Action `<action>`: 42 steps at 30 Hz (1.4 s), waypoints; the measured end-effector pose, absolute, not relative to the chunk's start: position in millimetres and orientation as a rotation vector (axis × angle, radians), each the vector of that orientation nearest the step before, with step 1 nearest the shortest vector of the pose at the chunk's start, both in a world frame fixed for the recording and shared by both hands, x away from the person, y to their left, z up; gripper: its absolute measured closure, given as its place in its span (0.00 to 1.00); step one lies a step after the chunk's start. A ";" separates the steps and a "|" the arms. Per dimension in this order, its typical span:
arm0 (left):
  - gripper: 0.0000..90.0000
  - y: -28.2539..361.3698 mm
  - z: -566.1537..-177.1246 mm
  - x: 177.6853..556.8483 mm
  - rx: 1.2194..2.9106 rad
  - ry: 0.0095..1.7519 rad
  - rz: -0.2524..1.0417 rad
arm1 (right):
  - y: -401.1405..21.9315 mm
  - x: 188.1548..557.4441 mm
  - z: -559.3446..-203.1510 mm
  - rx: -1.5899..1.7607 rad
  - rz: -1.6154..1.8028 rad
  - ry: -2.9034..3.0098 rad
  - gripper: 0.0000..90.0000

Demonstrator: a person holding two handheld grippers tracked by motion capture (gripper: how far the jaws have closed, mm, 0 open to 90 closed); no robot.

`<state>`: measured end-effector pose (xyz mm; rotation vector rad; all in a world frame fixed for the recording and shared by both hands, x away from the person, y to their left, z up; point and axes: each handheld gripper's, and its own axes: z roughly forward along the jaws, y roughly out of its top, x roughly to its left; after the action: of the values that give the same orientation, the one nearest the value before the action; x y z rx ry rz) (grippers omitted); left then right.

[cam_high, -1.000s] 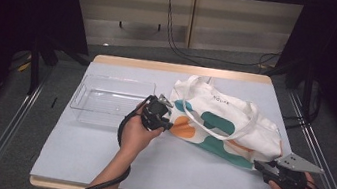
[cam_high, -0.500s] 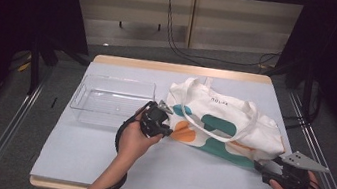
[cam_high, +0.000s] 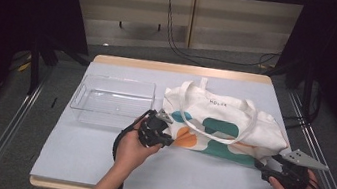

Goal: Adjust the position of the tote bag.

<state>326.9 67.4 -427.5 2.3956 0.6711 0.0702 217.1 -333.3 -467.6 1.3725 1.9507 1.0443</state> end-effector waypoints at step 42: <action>0.91 61.5 -415.2 343.5 2.202 0.789 -0.021 | -350.5 235.4 -467.4 1.330 0.980 1.926 0.88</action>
<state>343.5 61.5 -415.2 2.2016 0.7892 -0.0214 235.4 -350.5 -467.4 1.3302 1.9258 0.9803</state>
